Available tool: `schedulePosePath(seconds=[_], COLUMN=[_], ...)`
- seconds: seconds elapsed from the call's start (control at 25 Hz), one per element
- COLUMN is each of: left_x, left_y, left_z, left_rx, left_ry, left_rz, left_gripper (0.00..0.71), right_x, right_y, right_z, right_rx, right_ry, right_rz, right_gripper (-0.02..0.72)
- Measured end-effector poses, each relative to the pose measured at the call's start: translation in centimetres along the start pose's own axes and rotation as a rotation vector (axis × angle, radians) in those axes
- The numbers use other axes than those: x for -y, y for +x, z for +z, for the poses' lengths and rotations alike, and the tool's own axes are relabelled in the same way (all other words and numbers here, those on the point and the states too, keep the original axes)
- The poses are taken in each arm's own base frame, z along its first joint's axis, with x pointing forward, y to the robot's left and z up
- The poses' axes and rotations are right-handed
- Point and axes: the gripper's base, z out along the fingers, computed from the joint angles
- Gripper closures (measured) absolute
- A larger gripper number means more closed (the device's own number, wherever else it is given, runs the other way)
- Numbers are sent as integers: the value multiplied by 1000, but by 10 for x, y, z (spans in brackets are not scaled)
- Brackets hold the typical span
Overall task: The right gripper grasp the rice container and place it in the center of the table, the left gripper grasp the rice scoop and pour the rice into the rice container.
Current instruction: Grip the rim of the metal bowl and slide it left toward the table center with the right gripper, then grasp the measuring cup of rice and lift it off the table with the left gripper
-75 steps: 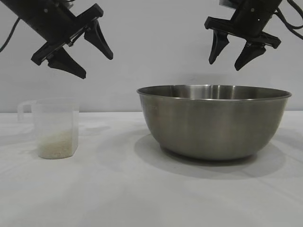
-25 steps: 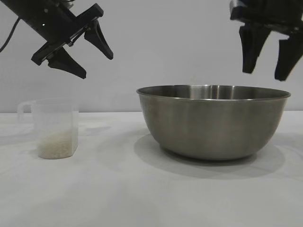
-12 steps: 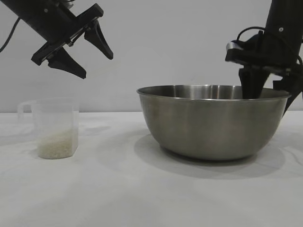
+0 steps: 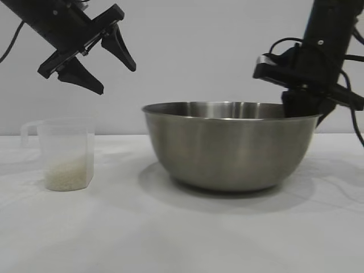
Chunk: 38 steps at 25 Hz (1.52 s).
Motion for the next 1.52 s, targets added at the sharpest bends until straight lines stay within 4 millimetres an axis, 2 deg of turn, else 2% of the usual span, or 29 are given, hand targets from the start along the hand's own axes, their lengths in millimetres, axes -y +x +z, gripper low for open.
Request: schedulePosePath(seconds=[0.04,0.08,0.16,0.32,0.4,0.44,0.76,1.0,1.28,1.52], left_x=[0,0,0,1,1,1,2,2,2,2], left_y=[0,0,0,1,1,1,2,2,2,2], left_z=[0,0,0,0,0,0,0,0,0,0], left_rx=[-1,-1,-2,-6,-11,-13,-18,-19,-19,-19], left_ry=[1,1,3,7,14,16,21,22,23,23], left_rz=[0,0,0,0,0,0,0,0,0,0], left_gripper=[221,221,221,221,221,221,221,221,221,221], right_x=[0,-1,-1,-4,-6,-7,-19,-26,-43,-66], right_y=[0,-1,-1,1,4,6,25,46,88,141], right_z=[0,0,0,-8,-18,-23,-80,-129,-195,-248], right_rx=[3,8,10,22,27,29,122,228,410,594], right_ry=[-3,-7,-9,-4,12,23,153,298,409,414], right_rz=[2,4,5,-5,-22,-31,-114,-68,-44,-72], right_gripper=[654,654,544,276,187,165,178,178,178,178])
